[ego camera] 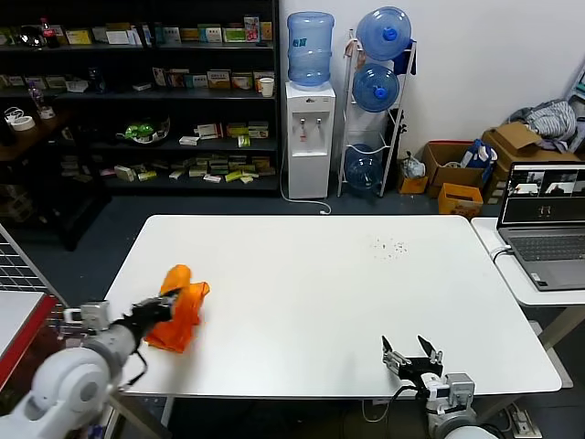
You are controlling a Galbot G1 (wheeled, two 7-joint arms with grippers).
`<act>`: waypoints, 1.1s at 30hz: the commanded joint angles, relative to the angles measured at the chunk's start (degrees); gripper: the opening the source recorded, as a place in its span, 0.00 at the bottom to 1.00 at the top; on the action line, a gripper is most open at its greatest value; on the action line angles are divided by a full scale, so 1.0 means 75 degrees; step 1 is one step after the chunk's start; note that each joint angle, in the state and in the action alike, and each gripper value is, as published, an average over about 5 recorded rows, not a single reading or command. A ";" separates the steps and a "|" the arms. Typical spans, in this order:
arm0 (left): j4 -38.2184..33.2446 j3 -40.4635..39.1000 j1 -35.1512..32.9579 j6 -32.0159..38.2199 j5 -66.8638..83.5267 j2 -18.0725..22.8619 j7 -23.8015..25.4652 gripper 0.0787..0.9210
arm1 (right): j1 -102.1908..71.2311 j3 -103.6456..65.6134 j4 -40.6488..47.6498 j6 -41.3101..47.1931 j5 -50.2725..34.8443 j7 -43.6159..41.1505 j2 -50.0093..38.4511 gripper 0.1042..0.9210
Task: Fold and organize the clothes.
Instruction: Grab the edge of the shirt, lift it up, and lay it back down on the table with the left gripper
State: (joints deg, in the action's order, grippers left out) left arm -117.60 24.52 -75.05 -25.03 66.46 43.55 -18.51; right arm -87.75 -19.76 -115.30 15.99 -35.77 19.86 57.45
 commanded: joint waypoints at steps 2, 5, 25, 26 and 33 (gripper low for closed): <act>-0.0372 -0.3915 0.2319 -0.0097 0.1873 0.2718 -0.1924 0.02 | -0.0109 -0.0326 0.0014 0.0098 0.0023 0.0189 0.0166 0.88; 0.0294 -0.4135 0.2571 -0.0087 0.1364 0.3282 -0.1761 0.02 | -0.0084 -0.0348 0.0029 0.0122 0.0003 0.0228 0.0192 0.88; 0.1811 -0.4301 0.2749 0.0147 -0.0541 0.4338 -0.1040 0.02 | -0.0113 -0.0382 0.0032 0.0093 -0.0048 0.0208 0.0166 0.88; 0.1799 -0.4280 0.2729 0.0145 -0.0606 0.4330 -0.1002 0.02 | -0.0122 -0.0387 0.0028 0.0079 -0.0045 0.0189 0.0163 0.88; 0.1423 -0.3959 0.2471 0.0169 -0.0963 0.4232 -0.0591 0.09 | -0.0133 -0.0428 -0.0027 -0.0338 0.0103 -0.0332 0.0198 0.88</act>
State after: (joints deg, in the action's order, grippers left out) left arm -106.73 -5.44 -56.28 -23.98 63.75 73.54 -25.60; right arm -88.70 -22.71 -115.25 16.05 -35.95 20.69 58.78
